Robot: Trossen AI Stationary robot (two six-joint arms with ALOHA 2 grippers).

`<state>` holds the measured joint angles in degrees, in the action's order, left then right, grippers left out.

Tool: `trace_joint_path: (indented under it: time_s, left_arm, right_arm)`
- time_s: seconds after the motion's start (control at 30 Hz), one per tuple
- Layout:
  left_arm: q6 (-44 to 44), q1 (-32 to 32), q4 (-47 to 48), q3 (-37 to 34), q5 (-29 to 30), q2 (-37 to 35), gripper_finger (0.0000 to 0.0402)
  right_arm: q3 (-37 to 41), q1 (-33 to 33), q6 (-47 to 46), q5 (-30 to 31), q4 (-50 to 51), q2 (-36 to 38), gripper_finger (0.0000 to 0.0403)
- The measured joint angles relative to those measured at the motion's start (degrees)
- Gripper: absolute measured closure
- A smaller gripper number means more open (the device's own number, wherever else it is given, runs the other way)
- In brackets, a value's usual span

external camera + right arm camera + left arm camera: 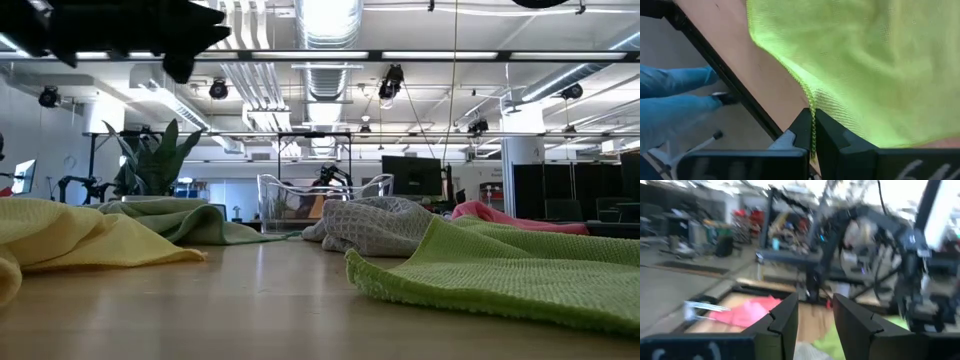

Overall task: Fold microfiber towels
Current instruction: Fold the green microfiber cloth

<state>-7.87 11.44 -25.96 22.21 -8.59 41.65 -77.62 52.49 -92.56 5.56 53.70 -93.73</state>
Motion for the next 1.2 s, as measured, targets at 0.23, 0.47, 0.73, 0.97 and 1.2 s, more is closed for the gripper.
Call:
trace_joint_path:
  time_s: [0.23,0.47,0.73,0.97,1.2]
  left_arm:
    - [7.1,-3.3,7.4,10.6,-3.1,13.4,0.0295]
    - [10.7,-11.4,19.3,19.2,-3.2,23.6,0.0295]
    - [11.8,-21.4,19.3,22.8,-1.1,33.6,0.0295]
    - [11.7,-26.5,19.3,25.6,0.3,40.4,0.0294]
    - [11.3,-27.7,25.0,30.7,1.9,44.2,0.0294]
  right_arm:
    - [0.0,0.0,2.4,8.8,-0.2,0.0,0.0394]
    - [0.0,0.1,0.8,9.5,-0.5,0.0,0.0394]
    - [0.0,0.1,1.1,9.5,-0.4,0.0,0.0394]
    - [0.0,0.1,1.9,9.5,-0.4,0.0,0.0394]
    - [0.0,0.1,4.8,9.4,-0.6,0.0,0.0394]
